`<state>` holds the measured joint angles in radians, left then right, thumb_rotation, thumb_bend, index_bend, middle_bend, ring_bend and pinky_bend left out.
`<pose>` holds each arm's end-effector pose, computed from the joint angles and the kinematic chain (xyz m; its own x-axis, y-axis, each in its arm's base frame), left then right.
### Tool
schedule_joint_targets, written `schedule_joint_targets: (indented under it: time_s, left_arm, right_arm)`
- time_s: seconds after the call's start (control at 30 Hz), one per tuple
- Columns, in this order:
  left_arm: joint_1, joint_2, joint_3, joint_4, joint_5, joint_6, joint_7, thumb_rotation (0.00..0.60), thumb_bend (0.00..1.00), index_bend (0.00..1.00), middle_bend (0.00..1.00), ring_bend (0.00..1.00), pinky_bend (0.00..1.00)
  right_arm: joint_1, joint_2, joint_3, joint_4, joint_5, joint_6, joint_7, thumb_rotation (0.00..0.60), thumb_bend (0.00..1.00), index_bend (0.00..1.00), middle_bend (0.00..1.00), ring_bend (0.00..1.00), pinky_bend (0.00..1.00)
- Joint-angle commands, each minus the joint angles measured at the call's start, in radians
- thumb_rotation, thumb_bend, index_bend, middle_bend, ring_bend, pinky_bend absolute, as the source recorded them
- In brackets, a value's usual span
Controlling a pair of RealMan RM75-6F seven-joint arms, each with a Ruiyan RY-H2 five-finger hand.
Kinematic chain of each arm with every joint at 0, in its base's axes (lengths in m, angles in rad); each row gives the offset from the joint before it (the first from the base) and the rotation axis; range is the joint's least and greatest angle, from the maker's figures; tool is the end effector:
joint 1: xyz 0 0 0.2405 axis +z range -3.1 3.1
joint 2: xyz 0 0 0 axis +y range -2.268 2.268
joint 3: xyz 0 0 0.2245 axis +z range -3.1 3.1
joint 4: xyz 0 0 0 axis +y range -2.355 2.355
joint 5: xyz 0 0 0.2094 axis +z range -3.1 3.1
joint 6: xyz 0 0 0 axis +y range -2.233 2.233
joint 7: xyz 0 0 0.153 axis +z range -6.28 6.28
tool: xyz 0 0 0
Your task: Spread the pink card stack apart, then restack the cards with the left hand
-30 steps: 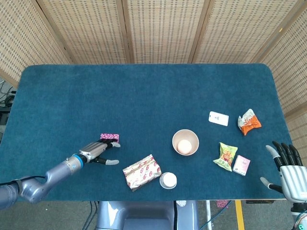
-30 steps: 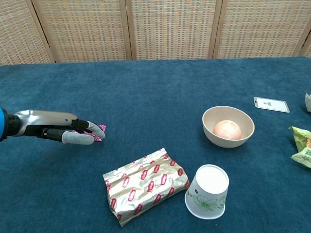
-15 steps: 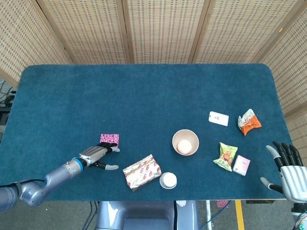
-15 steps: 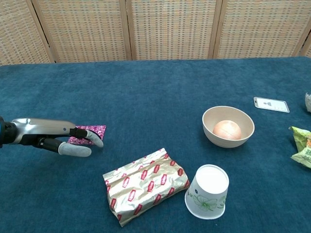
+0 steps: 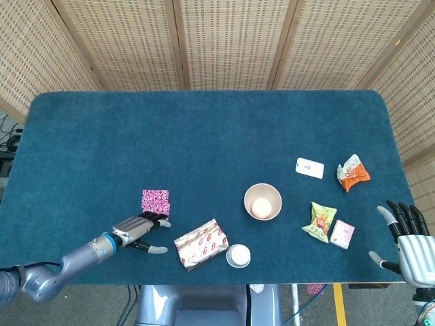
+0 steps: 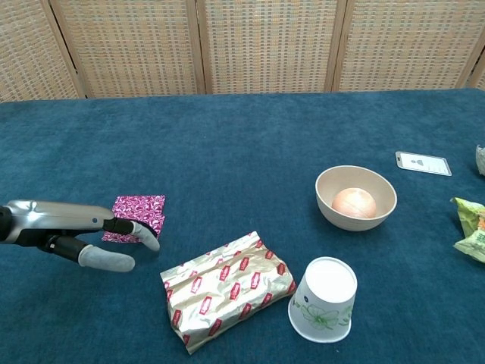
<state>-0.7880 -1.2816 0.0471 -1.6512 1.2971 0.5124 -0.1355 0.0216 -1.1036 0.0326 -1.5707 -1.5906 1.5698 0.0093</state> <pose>-0.1768 0.2571 -0.0295 0.3907 0.7635 0.5142 0.9169 -0.3724 -0.1437 -0.2863 -0.1659 0.1577 0.4412 0.0410 0.8965 -0.8958 -0.0394 0.4426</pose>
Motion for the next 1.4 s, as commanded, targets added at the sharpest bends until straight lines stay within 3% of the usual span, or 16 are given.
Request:
schedule_joint_targets:
  time_s: [0.03,0.33,0.47,0.7,1.03,1.4]
  left_arm:
    - [-0.004,0.012,0.011,-0.025,0.003,-0.008,0.012,0.102,0.0,0.12,0.02,0.0,0.0]
    - [-0.009,0.052,0.03,-0.102,0.028,-0.014,0.024,0.098,0.0,0.12,0.02,0.0,0.0]
    - [0.014,0.067,0.018,-0.115,0.058,0.054,0.019,0.099,0.0,0.12,0.02,0.0,0.0]
    - [0.033,0.042,-0.017,-0.044,0.049,0.123,0.003,0.097,0.0,0.12,0.02,0.0,0.0]
    - [-0.009,-0.039,-0.051,0.086,-0.009,0.039,-0.058,0.099,0.0,0.12,0.02,0.0,0.0]
    - [-0.022,-0.061,-0.05,0.121,-0.026,0.009,-0.061,0.099,0.0,0.12,0.02,0.0,0.0]
  right_arm:
    - [-0.001,0.0,-0.001,0.001,0.0,0.001,0.001,0.6,0.1,0.12,0.08,0.0,0.0]
    - [-0.004,0.002,-0.001,0.003,-0.002,0.007,0.006,0.6,0.1,0.12,0.08,0.0,0.0]
    - [-0.004,0.001,-0.001,0.005,-0.003,0.006,0.008,0.6,0.1,0.12,0.08,0.0,0.0]
    - [-0.004,0.001,-0.001,0.013,-0.005,0.007,0.017,0.6,0.1,0.12,0.08,0.0,0.0]
    - [-0.007,-0.001,-0.002,0.013,0.001,0.005,0.021,0.6,0.1,0.12,0.08,0.0,0.0]
    - [-0.011,0.004,-0.003,0.01,-0.002,0.009,0.024,0.6,0.1,0.12,0.08,0.0,0.0]
